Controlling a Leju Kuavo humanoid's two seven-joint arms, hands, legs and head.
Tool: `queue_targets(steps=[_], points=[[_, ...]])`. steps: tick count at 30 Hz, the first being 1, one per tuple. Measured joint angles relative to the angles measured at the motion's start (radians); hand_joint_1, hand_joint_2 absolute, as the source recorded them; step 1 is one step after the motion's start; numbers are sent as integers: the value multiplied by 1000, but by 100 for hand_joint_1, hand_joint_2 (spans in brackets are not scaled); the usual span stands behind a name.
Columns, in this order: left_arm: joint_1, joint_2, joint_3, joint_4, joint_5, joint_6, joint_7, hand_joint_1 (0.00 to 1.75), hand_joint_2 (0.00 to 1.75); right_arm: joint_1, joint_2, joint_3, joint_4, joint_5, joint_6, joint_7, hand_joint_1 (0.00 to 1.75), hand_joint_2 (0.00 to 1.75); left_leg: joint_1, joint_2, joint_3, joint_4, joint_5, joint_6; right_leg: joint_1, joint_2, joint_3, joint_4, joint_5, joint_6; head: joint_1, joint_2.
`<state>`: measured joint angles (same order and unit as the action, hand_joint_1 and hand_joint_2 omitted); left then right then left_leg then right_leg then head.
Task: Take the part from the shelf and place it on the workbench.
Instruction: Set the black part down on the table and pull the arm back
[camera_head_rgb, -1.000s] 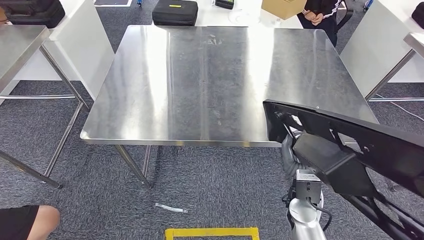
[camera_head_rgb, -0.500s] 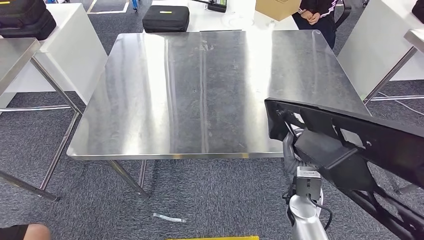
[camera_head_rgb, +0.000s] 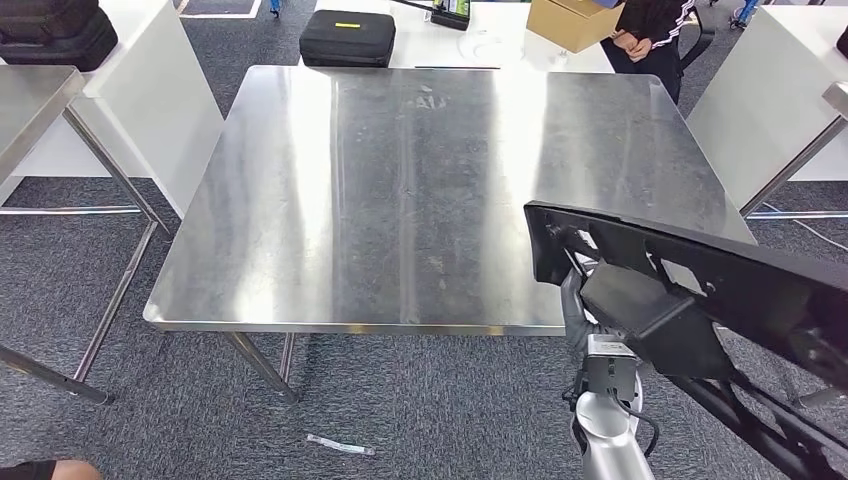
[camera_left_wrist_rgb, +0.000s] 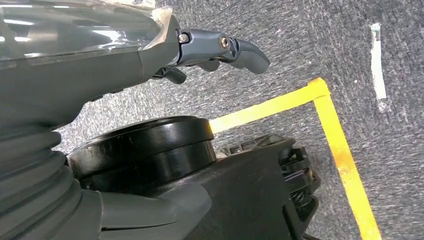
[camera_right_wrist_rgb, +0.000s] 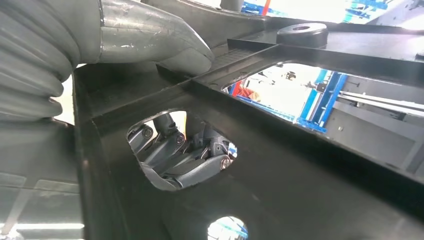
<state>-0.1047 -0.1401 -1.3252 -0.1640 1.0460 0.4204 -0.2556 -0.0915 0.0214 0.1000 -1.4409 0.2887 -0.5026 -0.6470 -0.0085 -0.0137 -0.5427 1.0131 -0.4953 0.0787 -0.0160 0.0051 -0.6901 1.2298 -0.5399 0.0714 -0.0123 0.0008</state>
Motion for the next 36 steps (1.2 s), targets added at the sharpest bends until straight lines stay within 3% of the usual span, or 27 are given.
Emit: queue_targets(steps=[1, 2, 3, 5, 8, 10, 12, 13, 14, 15, 17, 18, 21, 23, 27, 30, 31, 32, 34, 35, 36], points=[[0, 0, 0, 0, 0, 0, 0, 0, 175, 0, -1, 1, 0, -1, 0, 0, 175, 175, 1, -1, 9, 0, -7, -4, -1, -2, 24, -76, 43, 9, 0, 0], [0, 0, 0, 0, 0, 1, 0, 0, 175, 0, -1, 1, 1, -1, -1, 0, 175, 175, 0, -2, 17, 0, -15, -9, 0, -4, 48, -143, 71, 9, 0, 0], [0, 0, 0, 0, 0, 1, 0, 0, 175, -1, -1, 2, 1, -1, -1, 0, 175, 175, -1, -2, 22, 0, -21, -14, 2, -7, 65, -188, 86, 1, 0, 0], [0, 1, 0, 0, 0, 2, 0, 0, 175, 0, -2, 4, 2, -1, -1, 0, 175, 175, -4, -1, 27, 1, -30, -26, 7, -9, 78, -211, 88, -26, -1, 0], [0, 2, 0, 0, 0, 3, -1, 0, 175, -2, -2, 7, 3, -1, -2, 0, 175, 175, -4, 2, 22, 32, -42, -41, -2, -4, 98, -215, 93, -46, -3, 0], [0, 3, 0, 0, 0, 5, -1, 0, 175, -6, -2, 8, 3, -1, -3, 0, 175, 175, -2, 5, -30, 123, -78, -52, -6, -4, 112, -217, 85, -58, -5, 0], [0, 3, 0, 0, 0, 5, -6, 0, 175, -7, -1, 10, 3, 0, -3, 0, 175, 175, 0, 6, -112, 245, -123, -61, -5, -4, 119, -217, 77, -67, -6, 0], [0, 3, 0, -1, -1, 5, -9, 0, 175, -7, 0, 10, 3, 0, -3, 0, 175, 175, 1, 5, -141, 278, -129, -63, -4, -4, 123, -217, 72, -68, -6, 0], [0, 3, 0, -1, -2, 5, -12, 0, 175, -6, 0, 10, 4, 0, -3, 1, 175, 175, 1, 5, -151, 275, -114, -63, -4, -3, 129, -217, 67, -68, -6, 0], [0, 3, 0, -1, -3, 5, -12, 0, 175, -6, 1, 10, 4, 1, -3, 1, 175, 175, 1, 5, -141, 236, -79, -61, -3, -2, 137, -217, 62, -67, -6, 0], [0, 4, 0, -1, -4, 6, -6, 0, 175, -6, 3, 10, 3, 2, -4, 3, 175, 175, -1, 7, -91, 110, -1, -50, -2, 1, 155, -218, 51, -62, -5, 0], [0, 4, 0, -1, -4, 6, -3, 0, 175, -6, 3, 10, 3, 3, -5, 4, 175, 175, -5, 7, -72, 61, 7, -43, 0, 2, 160, -218, 46, -58, -5, 0], [0, 3, 0, 0, -4, 9, 0, 0, 175, -3, 5, 10, 2, 4, -7, 8, 175, 175, -13, 4, -54, 14, -6, -18, 5, 3, 164, -212, 42, -37, -5, 0], [0, 0, 0, 0, -4, 11, 1, 0, 175, -1, 6, 11, -1, 6, -7, 11, 175, 175, -8, 6, -32, 4, 13, -5, 7, 2, 163, -188, 34, -25, -5, 0], [0, -1, 0, 0, -5, 19, -2, 0, 175, -2, 6, 12, -7, 19, 3, 21, 175, 175, -4, 9, -10, 1, 13, 5, 6, 1, 84, -41, -31, -26, -2, 0], [0, -1, 0, 0, -5, 20, -2, 0, 175, -2, 6, 12, -8, 20, 4, 22, 175, 175, -4, 9, -11, 1, 12, 5, 5, 1, 71, -20, -38, -26, -2, 0], [0, -1, 0, 0, -5, 21, -3, 0, 175, 0, 6, 12, -8, 21, 6, 24, 175, 175, -4, 8, -10, 1, 10, 5, 5, 1, 48, 9, -45, -24, -2, 0], [0, -2, 0, 0, -5, 22, -4, 0, 175, 2, 6, 12, -8, 21, 8, 25, 175, 175, -3, 5, -2, 1, 2, 2, 3, 0, 48, -33, -11, -13, -2, 0], [0, -2, 0, 0, -5, 26, -8, 0, 175, 4, 6, 15, -7, 28, 25, 29, 175, 175, -4, 0, 16, 1, -19, -11, 4, -6, 51, -129, 50, -10, -1, 0], [0, -2, 0, 0, -5, 28, -10, 0, 175, 1, 6, 20, -6, 34, 38, 30, 175, 175, -5, -1, 23, 2, -29, -18, 4, -9, 75, -204, 93, -13, -2, 0], [0, -1, 0, 0, -6, 30, -11, 0, 175, -5, 5, 27, -2, 44, 50, 30, 175, 175, -8, 1, 23, 2, -34, -17, 4, -10, 77, -208, 95, -25, -2, 0]])
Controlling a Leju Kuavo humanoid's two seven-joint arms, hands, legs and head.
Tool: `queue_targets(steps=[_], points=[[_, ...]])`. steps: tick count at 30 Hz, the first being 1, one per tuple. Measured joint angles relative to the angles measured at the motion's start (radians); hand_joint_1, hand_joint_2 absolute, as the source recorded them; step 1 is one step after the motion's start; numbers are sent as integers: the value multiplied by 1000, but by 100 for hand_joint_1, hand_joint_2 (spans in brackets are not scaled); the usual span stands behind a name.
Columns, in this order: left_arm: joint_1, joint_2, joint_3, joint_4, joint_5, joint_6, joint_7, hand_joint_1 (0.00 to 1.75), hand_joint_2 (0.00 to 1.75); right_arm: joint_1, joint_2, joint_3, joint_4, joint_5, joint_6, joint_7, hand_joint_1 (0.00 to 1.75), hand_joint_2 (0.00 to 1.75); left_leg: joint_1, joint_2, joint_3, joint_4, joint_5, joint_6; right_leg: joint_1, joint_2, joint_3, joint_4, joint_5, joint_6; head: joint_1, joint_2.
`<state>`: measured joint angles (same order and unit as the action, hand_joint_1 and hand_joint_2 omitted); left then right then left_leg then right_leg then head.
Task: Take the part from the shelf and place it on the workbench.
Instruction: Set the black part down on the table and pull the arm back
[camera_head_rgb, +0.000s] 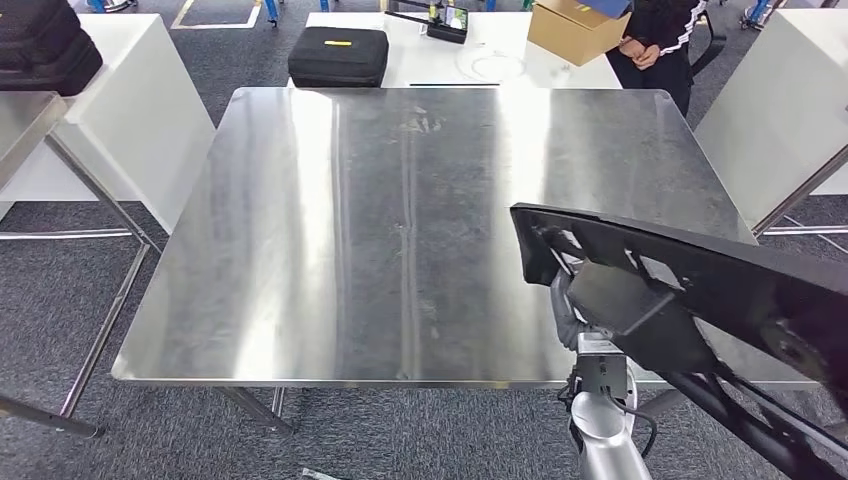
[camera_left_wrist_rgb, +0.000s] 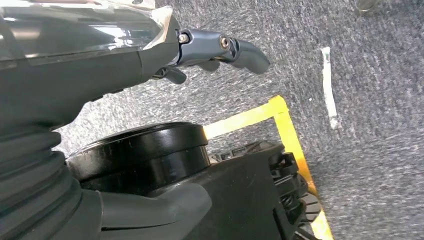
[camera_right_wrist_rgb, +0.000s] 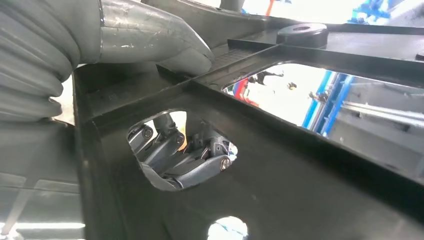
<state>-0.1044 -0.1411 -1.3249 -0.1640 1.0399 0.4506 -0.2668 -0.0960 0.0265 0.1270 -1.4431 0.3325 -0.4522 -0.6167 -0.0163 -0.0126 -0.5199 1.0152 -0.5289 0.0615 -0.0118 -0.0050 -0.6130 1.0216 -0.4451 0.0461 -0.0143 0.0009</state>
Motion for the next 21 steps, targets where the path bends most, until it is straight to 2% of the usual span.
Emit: queue_targets(steps=[3, 9, 11, 14, 16, 21], points=[[1, 1, 0, -1, -5, 4, -3, 0, 175, -26, -1, 39, 26, 38, 15, -3, 175, 175, -3, 5, 1, -3, -3, 20, -2, 5, 3, 0, 11, -4, -1, 0], [0, 4, -9, -8, -39, 7, -2, 0, 175, -110, -1, 129, 113, 85, -5, -11, 175, 175, -3, 5, 8, -19, -3, 21, 0, 6, 3, 0, 5, -10, -1, 0], [-1, 7, -19, -13, -59, 4, 5, 0, 175, -136, -3, 147, 148, 84, -6, -11, 175, 175, -3, 5, 8, -20, -2, 16, 1, 6, 3, 0, 5, -11, -1, 0], [-4, 11, -38, -20, -90, -9, 18, 0, 175, -178, -7, 164, 212, 62, 9, -16, 175, 175, 0, 5, 8, -21, 0, -4, 3, 6, 3, 1, 5, -12, 0, 0], [-6, 14, -51, -24, -107, -19, 26, 0, 175, -202, -9, 174, 254, 48, 25, -19, 175, 175, 1, 5, 8, -21, 0, -13, 3, 6, 3, 1, 5, -12, 0, 0], [-14, 17, -86, -28, -149, -42, 39, 0, 175, -268, -4, 219, 365, 80, 44, 27, 175, 175, -1, 6, 8, -21, 1, -15, 1, 6, 5, 1, 6, -12, 0, 0]])
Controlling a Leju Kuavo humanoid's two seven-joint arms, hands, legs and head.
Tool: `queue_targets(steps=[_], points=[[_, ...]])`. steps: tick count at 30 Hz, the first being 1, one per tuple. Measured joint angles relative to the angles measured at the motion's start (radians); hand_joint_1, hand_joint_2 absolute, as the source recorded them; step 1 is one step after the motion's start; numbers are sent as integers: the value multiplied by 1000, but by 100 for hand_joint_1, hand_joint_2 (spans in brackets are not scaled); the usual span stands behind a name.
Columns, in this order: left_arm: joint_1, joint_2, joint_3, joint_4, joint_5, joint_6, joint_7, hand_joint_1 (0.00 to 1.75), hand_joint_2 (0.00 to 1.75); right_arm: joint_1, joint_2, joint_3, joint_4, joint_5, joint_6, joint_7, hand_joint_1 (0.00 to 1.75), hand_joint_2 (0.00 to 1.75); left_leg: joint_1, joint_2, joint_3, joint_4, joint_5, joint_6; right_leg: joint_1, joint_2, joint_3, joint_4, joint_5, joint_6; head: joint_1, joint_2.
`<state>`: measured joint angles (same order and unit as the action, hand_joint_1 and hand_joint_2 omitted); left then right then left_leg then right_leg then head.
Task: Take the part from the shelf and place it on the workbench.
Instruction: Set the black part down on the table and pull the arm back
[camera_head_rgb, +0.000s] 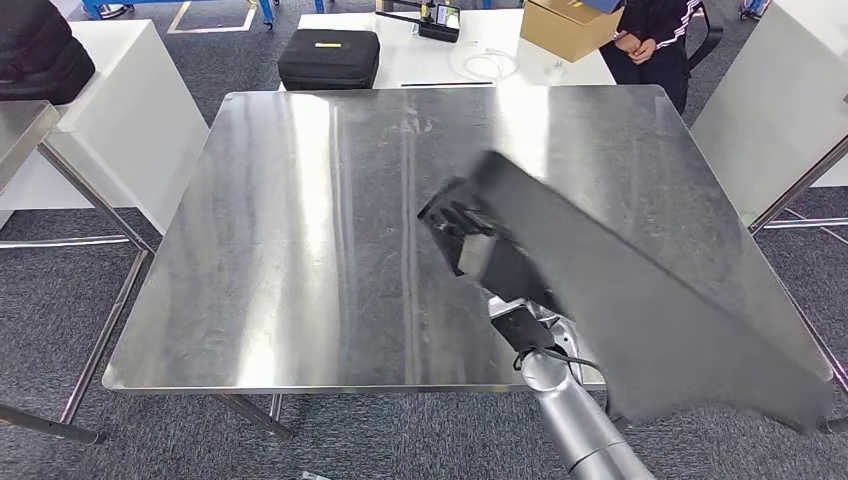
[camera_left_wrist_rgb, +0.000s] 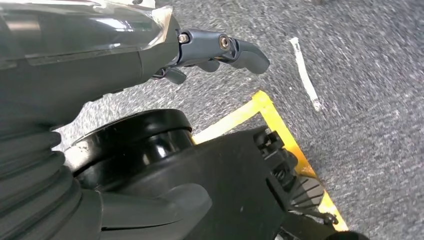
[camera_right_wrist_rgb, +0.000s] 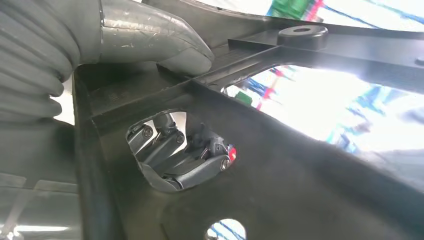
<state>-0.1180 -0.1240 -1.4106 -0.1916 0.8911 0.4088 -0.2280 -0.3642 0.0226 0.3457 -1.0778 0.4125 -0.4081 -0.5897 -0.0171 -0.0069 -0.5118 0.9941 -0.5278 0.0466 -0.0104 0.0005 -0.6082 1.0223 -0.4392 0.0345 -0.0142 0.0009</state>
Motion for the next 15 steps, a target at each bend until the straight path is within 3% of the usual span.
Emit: queue_targets(steps=[7, 15], points=[[-6, 0, -32, -2, -27, -2, 9, 0, 175, -76, 22, 42, 118, 39, -13, 58, 175, 175, -2, -1, 0, 1, 0, 0, -2, -1, 1, -2, 0, 0, 0, 0], [-11, 3, -60, -8, -70, -6, 29, 0, 175, -203, 22, 40, 301, 126, -134, 165, 175, 175, -4, -1, 0, 1, -1, 0, -3, -1, 1, -3, 0, 1, 0, 0]])
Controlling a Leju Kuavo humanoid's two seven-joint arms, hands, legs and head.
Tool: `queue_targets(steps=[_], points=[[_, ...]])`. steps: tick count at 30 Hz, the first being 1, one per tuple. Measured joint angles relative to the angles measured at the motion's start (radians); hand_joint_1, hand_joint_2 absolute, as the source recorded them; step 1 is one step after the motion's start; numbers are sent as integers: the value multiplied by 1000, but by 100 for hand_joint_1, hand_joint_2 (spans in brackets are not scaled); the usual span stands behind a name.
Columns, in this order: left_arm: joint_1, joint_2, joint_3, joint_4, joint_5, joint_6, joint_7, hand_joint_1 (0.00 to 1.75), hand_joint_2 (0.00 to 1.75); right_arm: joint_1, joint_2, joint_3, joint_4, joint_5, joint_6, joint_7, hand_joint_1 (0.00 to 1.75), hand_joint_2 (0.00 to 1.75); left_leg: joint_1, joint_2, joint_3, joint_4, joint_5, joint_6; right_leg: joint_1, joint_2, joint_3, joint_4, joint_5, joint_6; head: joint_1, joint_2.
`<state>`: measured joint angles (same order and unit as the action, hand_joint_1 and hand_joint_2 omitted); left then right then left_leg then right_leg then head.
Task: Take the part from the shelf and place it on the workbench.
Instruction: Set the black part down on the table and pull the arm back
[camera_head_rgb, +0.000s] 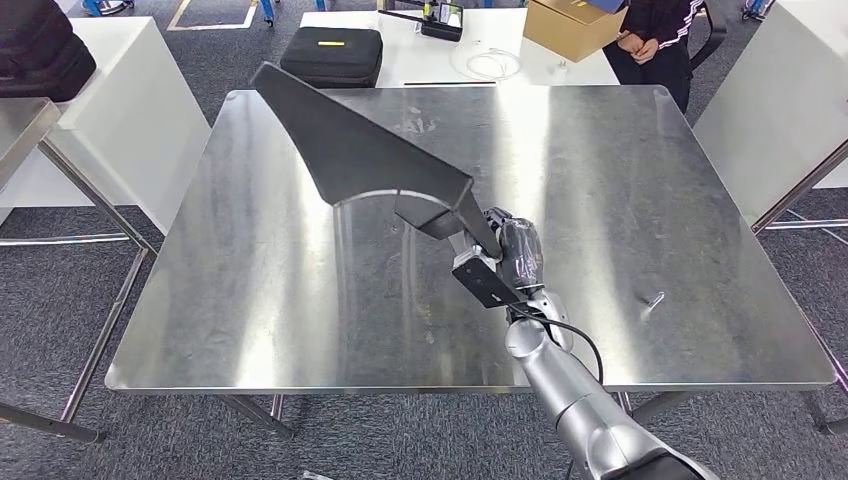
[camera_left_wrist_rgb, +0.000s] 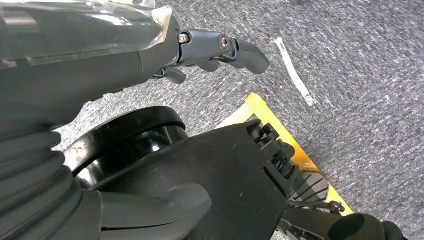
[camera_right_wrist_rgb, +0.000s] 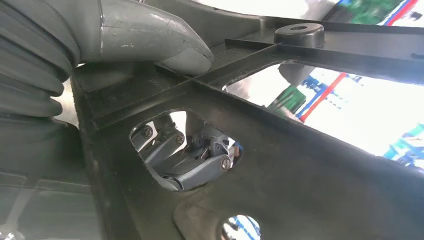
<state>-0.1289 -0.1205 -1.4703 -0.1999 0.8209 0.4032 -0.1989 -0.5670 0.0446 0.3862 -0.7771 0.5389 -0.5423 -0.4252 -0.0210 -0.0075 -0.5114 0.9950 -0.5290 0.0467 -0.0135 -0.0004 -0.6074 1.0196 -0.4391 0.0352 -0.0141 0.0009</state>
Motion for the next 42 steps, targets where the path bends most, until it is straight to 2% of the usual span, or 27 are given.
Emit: queue_targets(steps=[3, 8, 12, 17, 24, 34, 42], points=[[-1, 0, -5, 0, -5, -2, 5, 0, 175, -27, -4, -5, 51, 30, -36, 38, 175, 175, 0, 0, 1, 0, 0, 0, 0, 0, 0, 0, 0, 0, 0, 0], [-5, 0, -20, 0, -24, -11, 18, 0, 175, -82, -37, -42, 158, 202, -139, 201, 175, 175, 0, -1, 0, 0, 0, 0, 0, 0, 0, 0, 0, 0, 0, 0], [-5, 1, -23, 0, -29, -12, 21, 0, 175, -103, -65, -134, 198, 366, -144, 300, 175, 175, -1, 0, 0, 0, 0, 0, -1, 0, 0, 0, 0, 0, 0, 0], [-5, 1, -24, 0, -32, -12, 21, 0, 175, -116, -80, -221, 224, 428, -144, 322, 175, 175, -1, 0, 1, 0, -1, 1, -1, 0, 0, 0, 0, 0, 0, 0], [-5, 6, -24, -8, -35, -19, 20, 0, 175, -123, -124, -342, 237, 739, -145, 514, 175, 175, -1, -1, 0, 0, -1, 1, -1, -1, 0, 0, 0, 0, 0, 0], [-6, 6, -23, -8, -52, -21, 8, 0, 175, -117, -218, -558, 276, 815, -145, 535, 175, 175, -3, 0, 0, 0, -3, 4, -3, -1, 0, 0, 0, 1, 0, 0], [-6, 6, -24, -8, -56, -14, 7, 0, 175, -106, -237, -639, 282, 834, -145, 514, 175, 175, -3, 0, 1, 0, -3, 4, -3, -1, 1, 0, 0, 1, 0, 0]])
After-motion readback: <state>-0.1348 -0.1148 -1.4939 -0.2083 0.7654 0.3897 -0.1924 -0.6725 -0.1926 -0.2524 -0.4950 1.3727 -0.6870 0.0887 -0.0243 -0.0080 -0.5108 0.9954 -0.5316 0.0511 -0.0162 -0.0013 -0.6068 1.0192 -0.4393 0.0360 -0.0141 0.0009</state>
